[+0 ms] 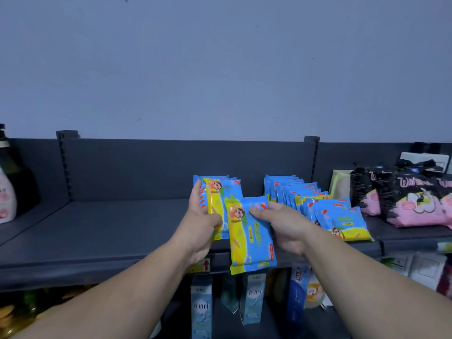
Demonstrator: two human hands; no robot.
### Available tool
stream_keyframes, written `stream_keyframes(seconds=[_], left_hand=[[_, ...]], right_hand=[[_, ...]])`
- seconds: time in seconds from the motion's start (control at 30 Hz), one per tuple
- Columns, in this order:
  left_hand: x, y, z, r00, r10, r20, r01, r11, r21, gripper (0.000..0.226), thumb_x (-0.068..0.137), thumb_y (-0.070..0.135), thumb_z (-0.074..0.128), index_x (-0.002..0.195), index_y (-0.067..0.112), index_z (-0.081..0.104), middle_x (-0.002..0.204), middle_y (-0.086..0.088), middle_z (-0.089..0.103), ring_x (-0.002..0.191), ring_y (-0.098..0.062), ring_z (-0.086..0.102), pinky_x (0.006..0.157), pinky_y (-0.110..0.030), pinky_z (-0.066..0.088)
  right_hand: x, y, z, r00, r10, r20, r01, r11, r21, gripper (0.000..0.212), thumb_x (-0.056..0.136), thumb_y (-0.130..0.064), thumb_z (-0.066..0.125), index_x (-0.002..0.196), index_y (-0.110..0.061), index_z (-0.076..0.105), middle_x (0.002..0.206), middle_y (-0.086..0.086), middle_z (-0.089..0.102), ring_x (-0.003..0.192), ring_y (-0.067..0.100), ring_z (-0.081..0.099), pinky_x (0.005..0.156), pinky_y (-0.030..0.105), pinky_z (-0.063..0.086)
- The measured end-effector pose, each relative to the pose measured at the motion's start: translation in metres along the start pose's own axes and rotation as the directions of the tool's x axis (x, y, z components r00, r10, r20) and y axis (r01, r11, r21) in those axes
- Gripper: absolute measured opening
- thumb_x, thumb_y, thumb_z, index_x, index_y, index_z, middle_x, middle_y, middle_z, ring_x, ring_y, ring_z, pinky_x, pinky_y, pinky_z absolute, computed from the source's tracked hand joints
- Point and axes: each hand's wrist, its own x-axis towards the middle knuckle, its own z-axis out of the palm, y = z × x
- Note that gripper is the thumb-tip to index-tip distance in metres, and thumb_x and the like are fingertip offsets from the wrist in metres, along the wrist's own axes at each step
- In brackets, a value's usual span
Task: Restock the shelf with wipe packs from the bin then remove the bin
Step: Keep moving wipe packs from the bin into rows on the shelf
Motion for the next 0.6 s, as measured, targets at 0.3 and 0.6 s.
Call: stream_keyframes(seconds=[0.3, 0.6], left_hand=[[0.023, 0.017, -0.010, 0.996, -0.087, -0.011, 0.087, 0.967, 0.241, 0.015, 0.087, 0.018, 0.065, 0.094, 0.022, 0.054, 0.081, 0.000, 0.062, 0.069, -0.016, 0.059, 0.064, -0.033, 0.046], [0.039, -0.003, -0.030, 0.991, 0.065, -0.116, 0.021, 0.782, 0.623, 0.016, 0.069, 0.028, 0.078, 0.082, 0.027, 0.070, 0.086, -0.017, 0.069, 0.072, -0.019, 0.065, 0.076, -0.045, 0.055]], right_hand=[[0.014, -0.032, -0.032, 0.960, -0.246, 0.133, 0.270, 0.693, -0.668, 0.015, 0.091, -0.024, 0.064, 0.101, -0.013, 0.062, 0.090, -0.001, 0.069, 0.072, 0.007, 0.062, 0.060, 0.010, 0.047], [0.036, -0.043, -0.009, 0.858, -0.307, 0.411, 0.455, 0.089, -0.886, 0.031, 0.092, -0.035, 0.058, 0.073, -0.026, 0.035, 0.073, -0.010, 0.043, 0.082, 0.019, 0.046, 0.074, 0.035, 0.042]])
